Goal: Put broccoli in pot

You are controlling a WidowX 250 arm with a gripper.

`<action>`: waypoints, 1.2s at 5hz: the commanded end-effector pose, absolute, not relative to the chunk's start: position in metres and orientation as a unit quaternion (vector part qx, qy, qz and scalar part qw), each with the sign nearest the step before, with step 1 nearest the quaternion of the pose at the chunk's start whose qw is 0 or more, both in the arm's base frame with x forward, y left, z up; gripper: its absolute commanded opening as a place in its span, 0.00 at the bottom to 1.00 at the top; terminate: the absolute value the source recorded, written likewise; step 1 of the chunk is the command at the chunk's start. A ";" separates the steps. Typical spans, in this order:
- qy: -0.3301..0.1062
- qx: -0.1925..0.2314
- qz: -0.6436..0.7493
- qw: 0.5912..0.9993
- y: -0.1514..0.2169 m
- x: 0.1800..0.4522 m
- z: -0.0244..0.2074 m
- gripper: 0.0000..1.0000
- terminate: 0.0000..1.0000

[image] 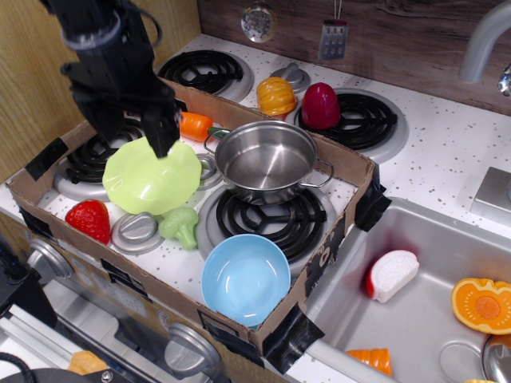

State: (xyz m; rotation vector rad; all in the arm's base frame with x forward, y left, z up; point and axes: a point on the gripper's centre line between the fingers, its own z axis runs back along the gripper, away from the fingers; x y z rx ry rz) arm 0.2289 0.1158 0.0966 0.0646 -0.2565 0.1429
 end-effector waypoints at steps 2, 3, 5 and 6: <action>-0.164 0.031 0.090 0.982 0.106 0.226 0.051 1.00 0.00; -0.162 0.032 0.092 0.982 0.102 0.227 0.041 1.00 0.00; -0.159 0.006 0.104 0.982 0.088 0.222 0.029 1.00 0.00; -0.156 -0.023 0.103 0.982 0.084 0.218 0.019 1.00 0.00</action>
